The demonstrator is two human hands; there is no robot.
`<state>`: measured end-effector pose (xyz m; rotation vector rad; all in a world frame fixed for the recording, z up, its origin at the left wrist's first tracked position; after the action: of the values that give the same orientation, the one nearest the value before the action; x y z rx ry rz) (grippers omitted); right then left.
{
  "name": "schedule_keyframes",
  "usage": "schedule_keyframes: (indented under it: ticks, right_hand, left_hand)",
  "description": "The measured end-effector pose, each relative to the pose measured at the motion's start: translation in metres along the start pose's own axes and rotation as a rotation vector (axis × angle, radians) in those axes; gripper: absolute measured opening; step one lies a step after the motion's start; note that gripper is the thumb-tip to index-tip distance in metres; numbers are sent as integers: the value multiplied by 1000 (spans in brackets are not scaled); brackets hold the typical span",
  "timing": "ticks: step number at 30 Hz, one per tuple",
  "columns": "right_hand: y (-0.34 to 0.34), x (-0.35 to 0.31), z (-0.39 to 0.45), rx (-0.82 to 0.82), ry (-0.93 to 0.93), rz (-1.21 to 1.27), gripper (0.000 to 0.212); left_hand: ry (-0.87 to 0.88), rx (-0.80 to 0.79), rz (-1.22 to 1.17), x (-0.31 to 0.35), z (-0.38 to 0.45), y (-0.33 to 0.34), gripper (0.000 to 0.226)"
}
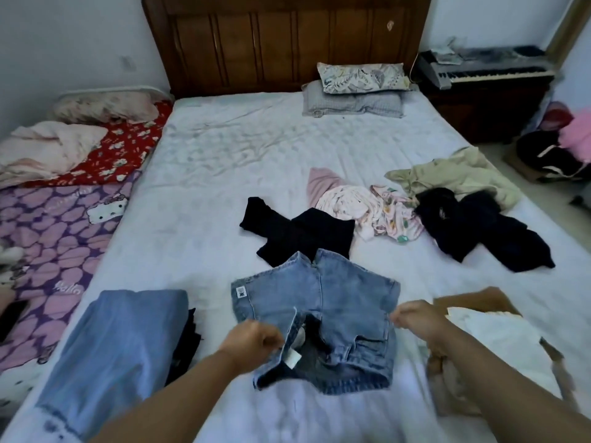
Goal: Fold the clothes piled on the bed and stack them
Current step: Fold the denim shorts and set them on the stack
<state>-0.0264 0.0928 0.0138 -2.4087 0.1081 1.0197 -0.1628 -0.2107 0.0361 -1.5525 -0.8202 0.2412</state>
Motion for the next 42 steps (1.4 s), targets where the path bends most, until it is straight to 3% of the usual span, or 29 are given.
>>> schedule_keyframes:
  ticks: [3, 7, 14, 16, 21, 25, 29, 32, 34, 36, 38, 40, 42]
  right_hand:
    - [27, 5, -23, -23, -30, -55, 22]
    - [63, 24, -34, -47, -33, -99, 30]
    - [131, 59, -35, -144, -34, -313, 24]
    - [149, 64, -27, -155, -88, -387, 31]
    - [193, 74, 7, -82, -317, -639, 6]
    - [216, 85, 45, 51, -496, -844, 36]
    - [226, 103, 73, 96, -503, -958, 62]
    - [214, 100, 73, 133, -560, -823, 39]
    - [200, 95, 64, 194, -638, -583, 10]
    - [193, 99, 50, 201, -657, -406, 24]
    - [200, 112, 43, 88, -646, -356, 30]
    - [216, 132, 43, -118, -589, -435, 31]
    - [221, 143, 47, -249, -518, -492, 27]
  left_hand:
    - [-23, -120, 8, 0, -12, 21, 18]
    - [-96, -147, -81, -6, -25, 37, 19]
    - [-177, -289, -182, -9, -35, 95, 21]
    - [-263, -301, -198, -14, -35, 116, 23]
    - [-590, -257, -424, -34, -29, 183, 52]
    - [-701, -87, -588, -40, -7, 215, 75]
    - [-797, 44, -818, -37, 13, 222, 51]
    - [-759, 136, -894, -35, 18, 223, 7]
    - [-676, 198, -876, -34, 22, 223, 18]
    - [-592, 230, -784, -31, 22, 222, 22]
    - [-505, 245, -642, -28, 20, 222, 9]
    - [-409, 195, -475, -22, 15, 227, 25]
    - [-238, -11, -283, -5, 11, 237, 47]
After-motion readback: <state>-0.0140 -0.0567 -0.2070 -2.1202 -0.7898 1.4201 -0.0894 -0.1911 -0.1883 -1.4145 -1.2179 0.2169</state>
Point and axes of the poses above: each hand's wrist, its own z-axis towards the middle knuckle, its own y-axis out of the palm, x = y × z, the point moved 8 cm from there along z, towards the middle knuckle, and after that the axes turned 10 degrees about z, right-handed, at the moved point
